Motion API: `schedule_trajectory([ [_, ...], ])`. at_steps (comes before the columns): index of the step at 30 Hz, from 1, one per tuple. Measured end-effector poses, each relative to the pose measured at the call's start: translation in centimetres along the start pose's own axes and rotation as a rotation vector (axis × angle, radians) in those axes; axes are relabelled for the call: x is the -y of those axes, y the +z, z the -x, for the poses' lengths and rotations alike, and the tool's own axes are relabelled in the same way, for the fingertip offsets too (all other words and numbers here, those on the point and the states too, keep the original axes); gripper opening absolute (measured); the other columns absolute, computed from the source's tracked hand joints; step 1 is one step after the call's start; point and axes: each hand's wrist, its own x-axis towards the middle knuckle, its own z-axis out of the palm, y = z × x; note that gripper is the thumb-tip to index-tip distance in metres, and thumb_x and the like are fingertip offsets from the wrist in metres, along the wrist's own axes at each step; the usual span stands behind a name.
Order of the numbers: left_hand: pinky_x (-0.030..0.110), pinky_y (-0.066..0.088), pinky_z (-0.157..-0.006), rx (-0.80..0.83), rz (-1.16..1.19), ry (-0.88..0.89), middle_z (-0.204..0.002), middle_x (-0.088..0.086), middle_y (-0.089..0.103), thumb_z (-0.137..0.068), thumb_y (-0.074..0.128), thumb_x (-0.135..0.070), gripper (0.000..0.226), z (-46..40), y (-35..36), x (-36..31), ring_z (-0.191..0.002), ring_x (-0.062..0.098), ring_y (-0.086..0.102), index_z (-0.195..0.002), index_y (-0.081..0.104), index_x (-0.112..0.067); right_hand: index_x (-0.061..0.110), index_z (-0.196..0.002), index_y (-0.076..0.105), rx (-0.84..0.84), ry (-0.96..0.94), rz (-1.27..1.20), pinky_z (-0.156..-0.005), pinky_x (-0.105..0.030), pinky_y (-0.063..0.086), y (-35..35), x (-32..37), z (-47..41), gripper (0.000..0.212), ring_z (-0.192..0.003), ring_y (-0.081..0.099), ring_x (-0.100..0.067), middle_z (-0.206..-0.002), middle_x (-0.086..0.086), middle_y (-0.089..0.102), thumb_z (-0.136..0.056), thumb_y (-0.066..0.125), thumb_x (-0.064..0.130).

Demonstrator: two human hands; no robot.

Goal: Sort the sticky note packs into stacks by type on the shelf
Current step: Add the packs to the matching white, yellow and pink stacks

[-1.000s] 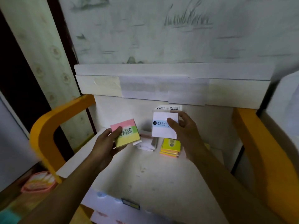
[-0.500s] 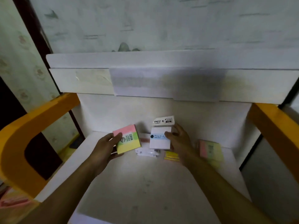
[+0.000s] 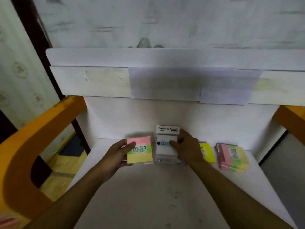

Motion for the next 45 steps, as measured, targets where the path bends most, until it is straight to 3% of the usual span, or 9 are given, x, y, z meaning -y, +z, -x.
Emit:
schedule_trajectory([
  [5,0.038,0.055,-0.074,0.055,0.096,0.002,-0.095,0.010,0.072,-0.096,0.049,-0.014,0.017,-0.6,1.2,-0.1,-0.083,0.024,0.071,-0.110,0.059,-0.014,0.015,-0.116,0.061,-0.135,-0.030,-0.025,-0.080,-0.027,0.046,-0.9,0.4,0.4,0.036,-0.097,0.060,-0.021,-0.107,-0.004,0.062,-0.086,0.065,0.035],
  [11,0.031,0.060,-0.067,0.131,0.358,0.062,-0.096,0.012,0.072,-0.094,0.046,-0.005,0.020,-1.0,5.9,-1.9,-0.078,0.022,0.071,-0.108,0.059,-0.010,0.012,-0.064,0.061,-0.125,-0.023,-0.273,-0.053,-0.028,0.045,-3.1,0.7,5.4,0.047,-0.051,0.059,-0.013,-0.057,-0.003,0.063,-0.096,0.047,0.043],
  [13,0.032,0.061,-0.069,0.172,0.403,0.084,-0.101,0.016,0.070,-0.093,0.044,-0.002,0.020,-1.0,7.9,-2.5,-0.082,0.023,0.071,-0.108,0.057,-0.006,0.016,-0.071,0.067,-0.056,-0.004,-0.397,-0.052,-0.020,0.044,-4.0,0.5,6.6,0.042,-0.051,0.060,-0.008,-0.064,-0.002,0.068,-0.097,0.047,0.042],
  [18,0.045,0.055,-0.084,0.261,0.117,0.141,-0.105,0.013,0.071,-0.094,0.052,-0.009,0.019,-0.5,15.2,-2.7,-0.093,0.027,0.069,-0.109,0.063,-0.011,0.028,-0.091,0.069,-0.076,-0.007,-0.471,-0.077,-0.039,0.056,-7.2,-1.3,6.6,0.023,-0.073,0.065,-0.010,-0.075,0.011,0.069,-0.085,0.058,0.048],
  [22,0.031,0.057,-0.065,0.323,-0.064,0.172,-0.092,0.001,0.075,-0.096,0.054,-0.030,0.015,-0.5,19.4,-2.1,-0.080,0.016,0.072,-0.100,0.066,-0.023,0.039,-0.096,0.068,-0.106,0.025,-0.463,-0.090,-0.044,0.054,-11.1,-4.8,6.4,0.014,-0.093,0.069,-0.017,-0.095,0.004,0.074,-0.084,0.067,0.033],
  [29,0.024,0.055,-0.057,0.333,-0.203,0.218,-0.099,-0.004,0.068,-0.092,0.062,-0.017,0.013,-3.0,23.9,-1.1,-0.076,0.007,0.070,-0.099,0.057,-0.027,0.035,-0.125,0.057,0.003,0.134,-0.528,-0.080,-0.035,0.059,-14.8,-9.4,5.7,0.044,-0.093,0.071,-0.017,-0.104,-0.004,0.071,-0.088,0.064,0.010],
  [34,0.038,0.054,-0.083,0.337,-0.235,0.149,-0.126,-0.001,0.057,-0.090,0.065,-0.019,0.041,-4.4,25.3,-0.7,-0.099,0.021,0.065,-0.129,0.051,-0.018,0.028,-0.128,0.055,-0.198,0.236,-0.405,-0.081,-0.038,0.059,-16.1,-12.0,2.6,0.041,-0.094,0.069,-0.020,-0.110,-0.005,0.068,-0.090,0.064,0.017],
  [37,0.029,0.053,-0.079,0.379,-0.244,0.110,-0.116,0.002,0.064,-0.093,0.060,-0.016,0.015,-4.8,25.1,-0.1,-0.095,0.019,0.066,-0.106,0.063,-0.024,0.025,-0.127,0.055,-0.237,0.268,-0.288,-0.081,-0.032,0.057,-16.7,-13.0,1.1,0.037,-0.091,0.068,-0.020,-0.109,-0.003,0.069,-0.091,0.059,0.018],
  [45,0.027,0.051,-0.067,0.402,-0.298,0.203,-0.096,0.001,0.072,-0.093,0.058,-0.010,0.023,-4.9,24.5,0.4,-0.082,0.013,0.069,-0.089,0.068,-0.030,0.019,-0.118,0.066,-0.178,0.273,-0.079,-0.072,-0.020,0.044,-15.6,-14.3,-0.3,0.032,-0.085,0.062,-0.016,-0.094,0.001,0.063,-0.086,0.068,0.021],
])
